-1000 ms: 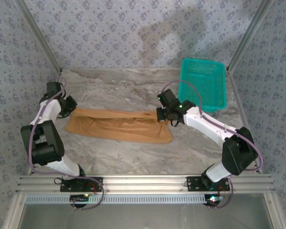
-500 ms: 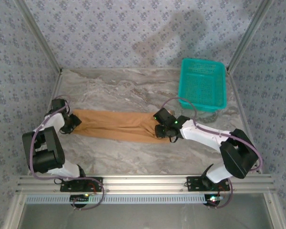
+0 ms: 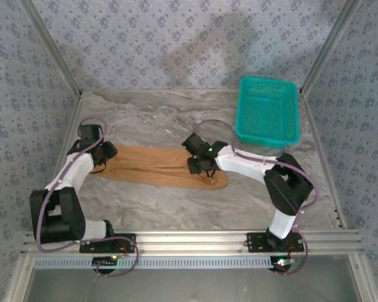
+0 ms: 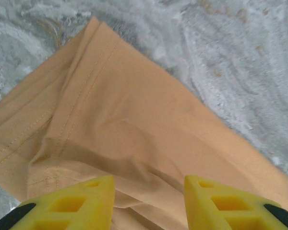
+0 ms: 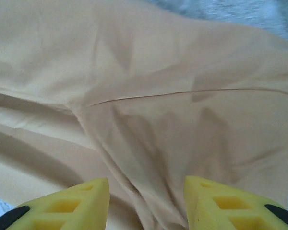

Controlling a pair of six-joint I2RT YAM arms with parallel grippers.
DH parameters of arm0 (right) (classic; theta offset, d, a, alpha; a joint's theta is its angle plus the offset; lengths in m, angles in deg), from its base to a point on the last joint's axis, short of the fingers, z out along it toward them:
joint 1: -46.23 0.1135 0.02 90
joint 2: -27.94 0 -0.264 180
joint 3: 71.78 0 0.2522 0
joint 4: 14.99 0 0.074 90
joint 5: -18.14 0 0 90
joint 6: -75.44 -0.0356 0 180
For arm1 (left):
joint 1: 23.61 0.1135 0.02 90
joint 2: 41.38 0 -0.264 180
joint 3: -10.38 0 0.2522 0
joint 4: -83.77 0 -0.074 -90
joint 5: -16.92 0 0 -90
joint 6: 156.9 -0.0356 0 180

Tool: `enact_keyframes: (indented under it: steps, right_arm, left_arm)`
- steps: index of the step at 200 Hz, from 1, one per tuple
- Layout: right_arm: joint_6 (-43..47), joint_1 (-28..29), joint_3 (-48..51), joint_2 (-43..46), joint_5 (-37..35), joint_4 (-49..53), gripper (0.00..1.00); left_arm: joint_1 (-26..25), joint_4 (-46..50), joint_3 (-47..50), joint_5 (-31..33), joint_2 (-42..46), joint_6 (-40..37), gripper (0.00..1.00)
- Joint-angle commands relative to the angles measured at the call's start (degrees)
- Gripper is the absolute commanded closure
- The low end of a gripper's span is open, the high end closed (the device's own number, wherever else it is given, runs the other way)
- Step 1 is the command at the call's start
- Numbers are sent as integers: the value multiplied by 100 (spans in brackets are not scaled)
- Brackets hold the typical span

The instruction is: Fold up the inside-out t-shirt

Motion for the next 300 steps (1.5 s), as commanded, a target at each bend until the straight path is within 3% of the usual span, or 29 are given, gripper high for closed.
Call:
enact_keyframes:
  steps: [1, 37, 83, 94, 118, 146, 165, 195, 209, 251, 277, 300]
  right_arm:
    - [320, 298, -323, -308, -537, 615, 55]
    - [339, 306, -323, -614, -1053, 634, 58]
    - [449, 188, -499, -808, -1083, 518, 69]
    - [472, 146, -546, -877, -1063, 527, 74]
    - [510, 106, -611, -855, -1002, 588, 99]
    - [586, 182, -746, -598, -782, 778, 100]
    - [556, 203, -800, -379, -453, 896, 100]
    - [554, -2, -591, 46, 1137, 559, 100]
    - [602, -243, -428, 148, 1494, 214, 100]
    - [773, -847, -652, -392, 352, 243, 100]
    - [917, -916, -1064, -915, -543, 671, 100]
    - [890, -818, -1274, -1053, -1321, 1018, 92]
  left_arm:
    - [-8, 51, -92, 3, -37, -11, 59]
    - [-10, -3, -73, -27, -90, -26, 61]
    - [-16, 38, -143, -57, -103, -20, 62]
    - [-19, 54, -144, -56, -93, -21, 63]
    - [-16, 85, -153, -52, -70, -46, 64]
    - [-38, 85, -184, -67, -102, -38, 66]
    - [-70, 77, -223, -86, -140, -11, 66]
    - [-145, 45, -251, -99, -223, -2, 67]
    - [-166, 48, -269, -106, -270, -2, 67]
    - [-250, 66, -327, -108, -333, -20, 68]
    - [-278, 109, -356, -70, -343, -63, 68]
    - [-289, 110, -347, -40, -357, -82, 68]
